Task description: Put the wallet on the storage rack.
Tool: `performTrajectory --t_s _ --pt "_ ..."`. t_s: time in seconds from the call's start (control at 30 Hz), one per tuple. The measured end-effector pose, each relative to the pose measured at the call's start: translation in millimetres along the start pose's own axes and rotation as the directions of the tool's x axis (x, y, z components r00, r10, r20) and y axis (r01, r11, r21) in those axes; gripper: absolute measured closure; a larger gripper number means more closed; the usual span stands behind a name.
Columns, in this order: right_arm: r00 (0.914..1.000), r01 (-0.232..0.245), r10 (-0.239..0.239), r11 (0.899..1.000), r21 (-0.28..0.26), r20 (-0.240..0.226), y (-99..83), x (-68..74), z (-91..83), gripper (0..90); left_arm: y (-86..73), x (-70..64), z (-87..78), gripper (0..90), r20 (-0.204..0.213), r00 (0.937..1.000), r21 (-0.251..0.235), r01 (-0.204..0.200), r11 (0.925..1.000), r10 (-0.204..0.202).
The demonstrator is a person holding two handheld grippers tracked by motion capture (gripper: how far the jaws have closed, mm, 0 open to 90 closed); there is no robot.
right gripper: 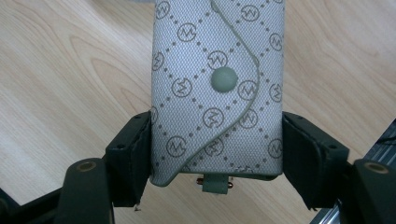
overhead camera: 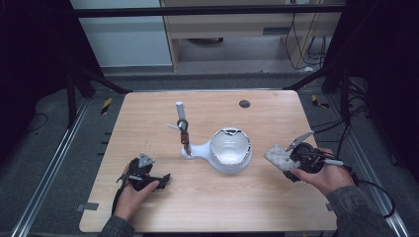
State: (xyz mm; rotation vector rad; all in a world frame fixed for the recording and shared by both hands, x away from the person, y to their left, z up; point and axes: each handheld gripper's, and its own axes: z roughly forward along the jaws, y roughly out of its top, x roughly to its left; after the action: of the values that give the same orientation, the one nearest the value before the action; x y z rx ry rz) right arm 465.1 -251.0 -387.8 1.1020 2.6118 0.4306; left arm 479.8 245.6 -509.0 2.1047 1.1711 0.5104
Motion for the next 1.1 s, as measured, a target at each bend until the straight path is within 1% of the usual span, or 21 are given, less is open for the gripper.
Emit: performTrajectory --t_s 0.13,0.2,0.23,0.6,0.8,1.1 --pt "0.9997 0.023 -0.023 1.0 -0.005 0.005 6.9 2.1 -6.9 30.7 0.0 -0.1 0.0 0.0 -0.001 1.0 0.0 0.0 1.0 0.0" --pt "0.9997 0.024 -0.024 1.0 -0.005 0.003 9.8 3.7 -9.7 30.7 0.0 -0.1 0.0 0.0 -0.002 1.0 0.001 -0.001 1.0 0.001" --pt "0.9993 0.037 -0.037 0.999 -0.007 0.005 11.8 4.0 -11.1 30.7 0.1 0.0 -0.1 0.0 -0.002 1.0 0.003 -0.004 1.0 0.004" --pt "0.995 0.099 -0.099 0.995 -0.01 0.01 32.4 12.3 -25.9 30.8 0.1 0.0 -0.1 0.0 -0.002 1.0 0.003 -0.004 1.0 0.004" --pt "0.9897 0.142 -0.142 0.99 -0.017 0.015 45.2 17.8 -34.0 30.8 0.1 -0.1 -0.1 0.0 -0.003 1.0 0.003 -0.004 1.0 0.004" --pt "0.9829 0.183 -0.182 0.983 -0.031 0.026 63.5 26.1 -47.2 30.8 0.0 -0.3 0.1 0.0 -0.003 1.0 0.0 -0.001 1.0 0.001"
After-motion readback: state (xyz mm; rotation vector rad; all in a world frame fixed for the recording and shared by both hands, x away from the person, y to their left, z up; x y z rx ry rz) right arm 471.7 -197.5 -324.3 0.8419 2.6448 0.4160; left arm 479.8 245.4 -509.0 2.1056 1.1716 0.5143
